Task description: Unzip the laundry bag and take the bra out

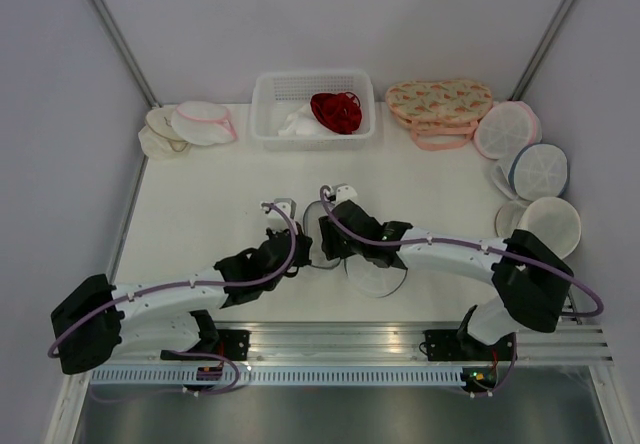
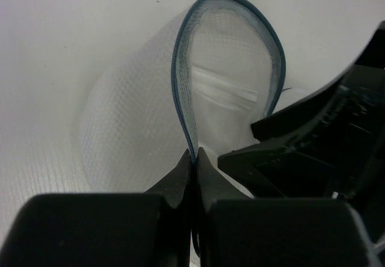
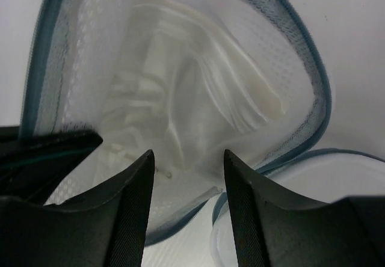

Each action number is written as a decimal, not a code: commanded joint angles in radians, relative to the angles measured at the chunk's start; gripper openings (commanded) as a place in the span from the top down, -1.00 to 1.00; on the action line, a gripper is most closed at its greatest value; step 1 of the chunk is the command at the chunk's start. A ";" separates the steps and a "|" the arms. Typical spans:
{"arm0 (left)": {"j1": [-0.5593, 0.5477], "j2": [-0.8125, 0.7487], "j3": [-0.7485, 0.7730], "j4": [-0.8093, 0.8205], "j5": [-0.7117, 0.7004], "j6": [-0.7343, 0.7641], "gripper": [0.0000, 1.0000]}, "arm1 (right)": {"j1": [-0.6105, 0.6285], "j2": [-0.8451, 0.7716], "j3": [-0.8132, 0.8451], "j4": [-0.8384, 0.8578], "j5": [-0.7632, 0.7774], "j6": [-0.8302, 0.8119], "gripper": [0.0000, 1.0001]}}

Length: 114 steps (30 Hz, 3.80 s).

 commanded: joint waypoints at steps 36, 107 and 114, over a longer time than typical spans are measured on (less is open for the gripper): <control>-0.003 -0.110 -0.066 0.012 0.016 -0.054 0.95 | -0.030 0.213 0.149 0.043 0.076 -0.256 -0.04; -0.003 -0.078 -0.100 0.010 0.025 -0.119 0.95 | -0.036 -0.490 -0.777 1.603 -0.071 0.357 1.00; -0.005 -0.070 -0.103 0.022 0.048 -0.129 0.95 | -0.041 -0.272 -0.689 1.854 -0.088 0.368 1.00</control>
